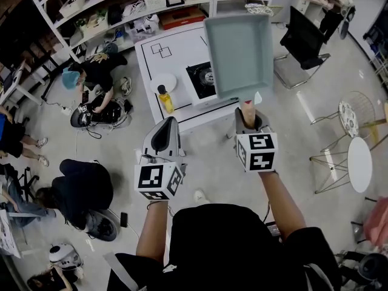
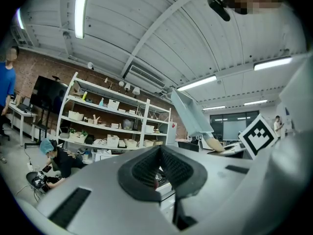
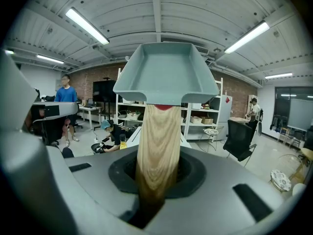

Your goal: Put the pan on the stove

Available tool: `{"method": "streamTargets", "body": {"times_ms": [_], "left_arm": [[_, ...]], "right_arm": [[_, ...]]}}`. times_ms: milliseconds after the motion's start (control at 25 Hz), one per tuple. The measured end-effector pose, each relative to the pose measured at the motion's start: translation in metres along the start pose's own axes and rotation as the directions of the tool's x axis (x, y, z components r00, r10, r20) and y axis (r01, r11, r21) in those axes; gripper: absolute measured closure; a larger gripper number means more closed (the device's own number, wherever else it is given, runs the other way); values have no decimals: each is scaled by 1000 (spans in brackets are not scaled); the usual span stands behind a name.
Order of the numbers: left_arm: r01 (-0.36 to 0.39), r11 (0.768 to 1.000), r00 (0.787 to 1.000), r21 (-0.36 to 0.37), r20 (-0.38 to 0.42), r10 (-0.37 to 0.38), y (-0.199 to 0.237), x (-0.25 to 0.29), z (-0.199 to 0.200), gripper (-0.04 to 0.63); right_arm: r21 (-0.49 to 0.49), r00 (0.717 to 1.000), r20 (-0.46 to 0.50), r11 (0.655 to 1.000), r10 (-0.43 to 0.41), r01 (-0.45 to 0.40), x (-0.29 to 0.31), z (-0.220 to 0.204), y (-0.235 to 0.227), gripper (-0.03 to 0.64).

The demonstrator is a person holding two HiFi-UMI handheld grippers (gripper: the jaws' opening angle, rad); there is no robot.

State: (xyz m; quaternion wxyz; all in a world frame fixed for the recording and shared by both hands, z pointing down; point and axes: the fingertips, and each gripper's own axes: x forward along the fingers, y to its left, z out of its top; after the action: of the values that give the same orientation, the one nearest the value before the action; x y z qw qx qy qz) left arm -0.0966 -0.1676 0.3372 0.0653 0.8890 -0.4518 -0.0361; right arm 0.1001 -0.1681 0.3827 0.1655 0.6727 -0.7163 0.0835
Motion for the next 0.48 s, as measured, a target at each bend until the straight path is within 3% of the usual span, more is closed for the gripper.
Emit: {"method": "streamTargets", "body": {"times_ms": [480], "left_arm": [[24,999,999,-23,-41,-25,25,20,-15,584]], "right_arm": [[7,999,-51,1000,-18,18,31,-5,5,569]]}}
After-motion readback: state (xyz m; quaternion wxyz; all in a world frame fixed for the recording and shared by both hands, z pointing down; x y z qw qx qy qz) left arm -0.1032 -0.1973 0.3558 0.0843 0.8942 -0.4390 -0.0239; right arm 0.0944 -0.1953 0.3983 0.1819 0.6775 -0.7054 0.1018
